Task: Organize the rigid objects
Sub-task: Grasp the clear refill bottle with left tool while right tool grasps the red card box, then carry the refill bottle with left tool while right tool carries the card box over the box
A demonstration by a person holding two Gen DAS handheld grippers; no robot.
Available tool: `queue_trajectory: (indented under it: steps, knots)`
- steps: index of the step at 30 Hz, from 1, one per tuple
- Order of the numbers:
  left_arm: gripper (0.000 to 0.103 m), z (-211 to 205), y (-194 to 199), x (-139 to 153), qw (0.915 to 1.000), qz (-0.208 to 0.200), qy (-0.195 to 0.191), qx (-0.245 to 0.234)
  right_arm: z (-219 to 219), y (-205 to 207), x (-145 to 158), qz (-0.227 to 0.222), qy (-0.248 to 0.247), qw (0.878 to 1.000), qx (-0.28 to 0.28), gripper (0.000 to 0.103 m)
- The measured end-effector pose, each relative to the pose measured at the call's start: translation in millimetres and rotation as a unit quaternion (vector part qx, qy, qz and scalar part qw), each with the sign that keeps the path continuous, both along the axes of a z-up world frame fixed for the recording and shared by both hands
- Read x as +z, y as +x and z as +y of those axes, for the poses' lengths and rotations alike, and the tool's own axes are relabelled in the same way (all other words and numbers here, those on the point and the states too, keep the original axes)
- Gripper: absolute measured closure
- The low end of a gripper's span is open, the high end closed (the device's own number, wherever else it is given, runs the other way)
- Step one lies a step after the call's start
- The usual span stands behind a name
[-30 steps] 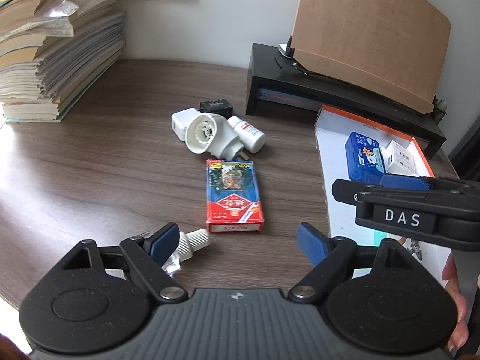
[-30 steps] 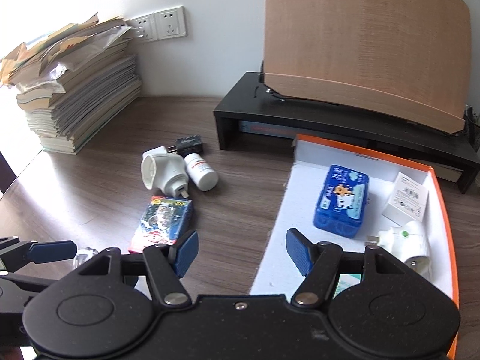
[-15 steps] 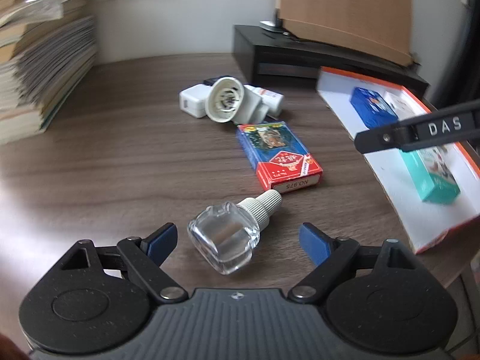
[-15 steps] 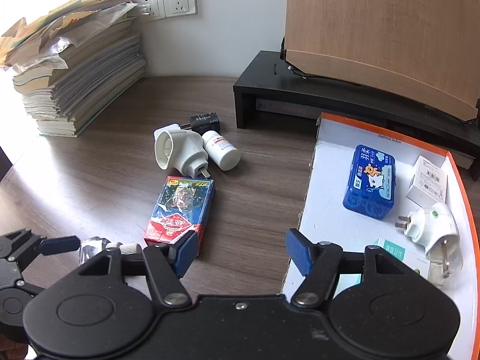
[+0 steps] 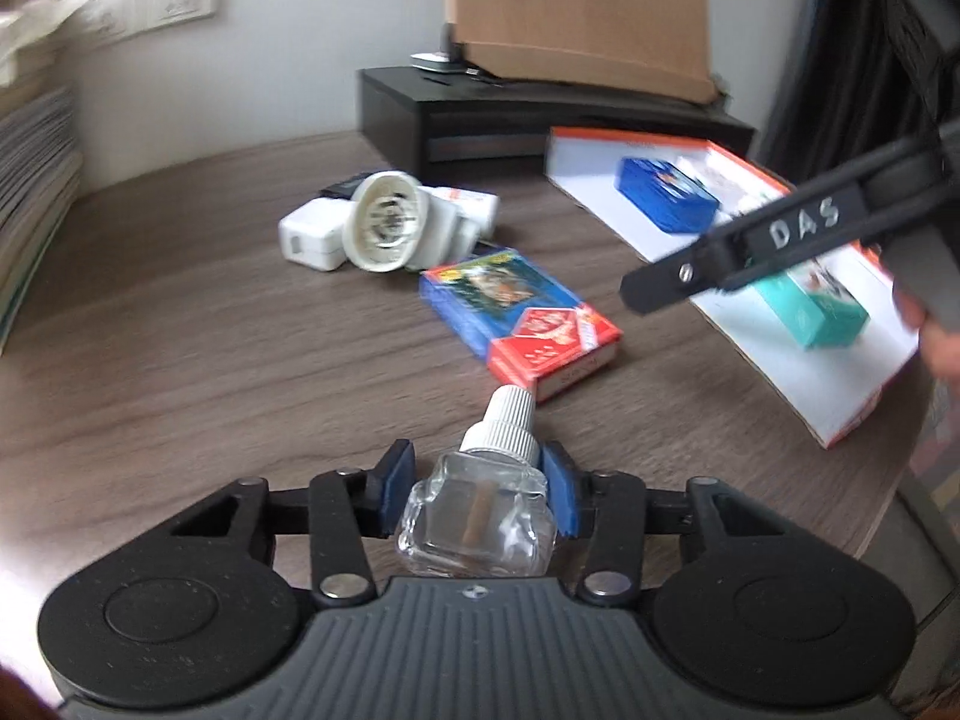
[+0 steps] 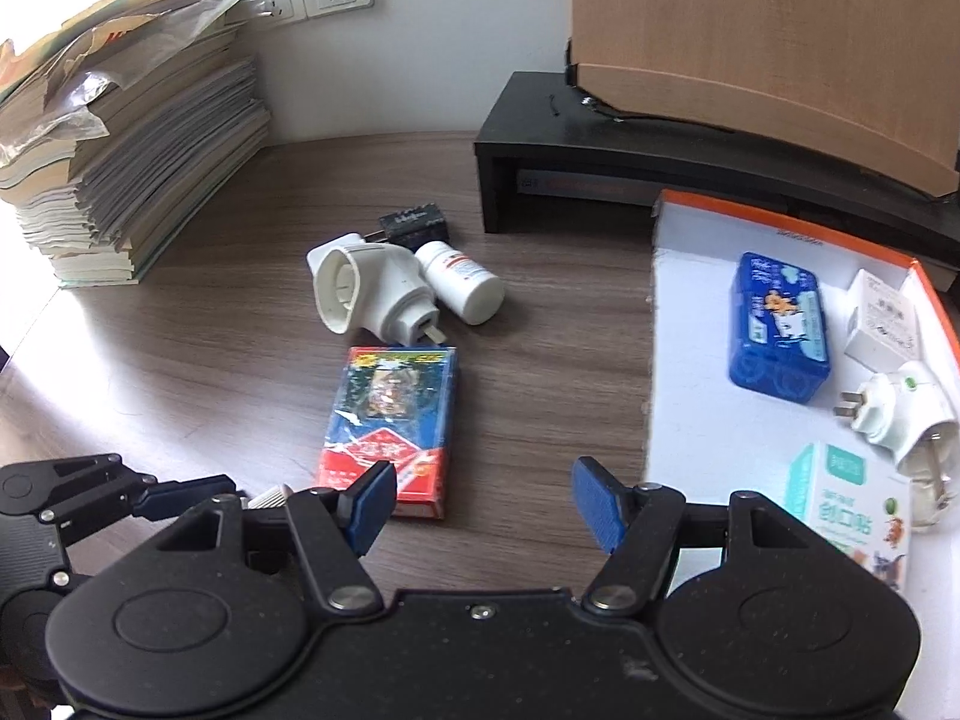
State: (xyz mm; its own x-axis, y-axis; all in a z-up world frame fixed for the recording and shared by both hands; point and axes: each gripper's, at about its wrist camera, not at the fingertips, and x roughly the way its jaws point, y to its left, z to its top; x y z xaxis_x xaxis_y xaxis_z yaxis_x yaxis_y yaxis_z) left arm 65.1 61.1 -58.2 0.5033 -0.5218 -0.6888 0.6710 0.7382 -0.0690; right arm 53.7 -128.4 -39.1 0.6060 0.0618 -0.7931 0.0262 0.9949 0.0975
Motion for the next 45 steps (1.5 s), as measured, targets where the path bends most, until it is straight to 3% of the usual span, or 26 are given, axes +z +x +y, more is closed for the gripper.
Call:
queue_trajectory:
  steps: [7,14,15,17,24,35,45]
  knots:
    - [0.058,24,8,4,0.9958,0.018,-0.02,0.087,30,24,-12,0.014,0.014,1.0,0.023,0.019]
    - [0.058,44,19,11,0.9882,0.009,-0.028,0.15,54,54,-33,0.05,-0.036,0.998,0.02,0.013]
    - [0.058,47,20,12,0.9868,0.01,-0.031,0.159,56,54,-34,0.042,-0.042,0.998,0.021,0.014]
    - [0.058,51,23,13,0.9839,0.012,-0.033,0.175,55,54,-32,0.029,-0.037,0.999,0.016,0.033]
    - [0.058,53,26,22,0.9779,0.01,-0.031,0.206,49,42,-26,0.016,-0.038,0.999,0.026,0.032]
    - [0.058,5,15,56,0.9755,0.001,-0.052,0.214,-1,3,18,-0.038,-0.019,0.999,-0.008,0.032]
    - [0.057,-82,-21,81,0.9854,0.007,-0.069,0.155,-78,-67,53,-0.07,-0.026,0.995,-0.064,0.032]
